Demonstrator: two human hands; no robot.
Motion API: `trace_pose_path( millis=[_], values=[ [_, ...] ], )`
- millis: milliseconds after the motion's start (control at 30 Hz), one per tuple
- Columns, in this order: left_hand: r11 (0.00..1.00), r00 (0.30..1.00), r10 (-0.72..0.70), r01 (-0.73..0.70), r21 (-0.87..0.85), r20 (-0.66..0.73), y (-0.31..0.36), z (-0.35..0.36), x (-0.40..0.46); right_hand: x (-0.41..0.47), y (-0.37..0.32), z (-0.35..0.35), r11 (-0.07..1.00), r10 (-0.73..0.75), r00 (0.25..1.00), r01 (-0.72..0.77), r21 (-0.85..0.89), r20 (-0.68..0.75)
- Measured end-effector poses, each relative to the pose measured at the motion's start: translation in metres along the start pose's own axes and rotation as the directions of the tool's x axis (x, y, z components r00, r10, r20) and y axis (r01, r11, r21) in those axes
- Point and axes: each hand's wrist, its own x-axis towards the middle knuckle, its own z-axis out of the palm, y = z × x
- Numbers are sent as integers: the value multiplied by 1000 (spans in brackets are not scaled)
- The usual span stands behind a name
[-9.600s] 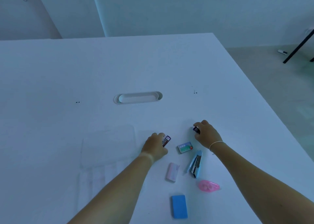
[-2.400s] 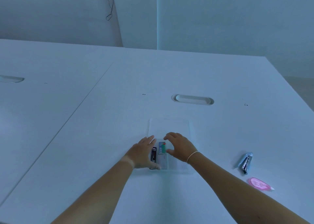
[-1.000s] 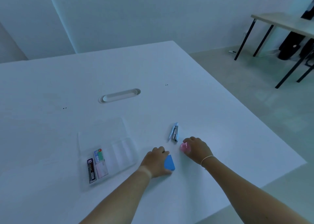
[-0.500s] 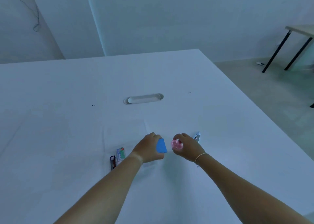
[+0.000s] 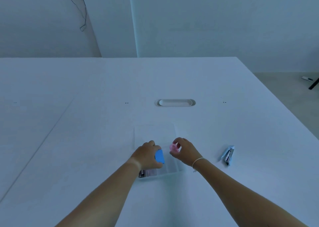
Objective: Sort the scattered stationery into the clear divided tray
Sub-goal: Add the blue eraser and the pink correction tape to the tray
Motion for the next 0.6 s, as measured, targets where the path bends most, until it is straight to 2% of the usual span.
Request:
trace_pose_path(
  millis=[300, 600],
  values=[
    [988, 999, 51, -52, 144, 14, -2, 9, 3, 4, -3, 11, 1000, 24, 997, -23, -10, 68],
    [978, 998, 57, -56, 203, -2, -5, 16, 9, 2, 0, 17, 992, 4, 996, 7, -124, 86]
  ],
)
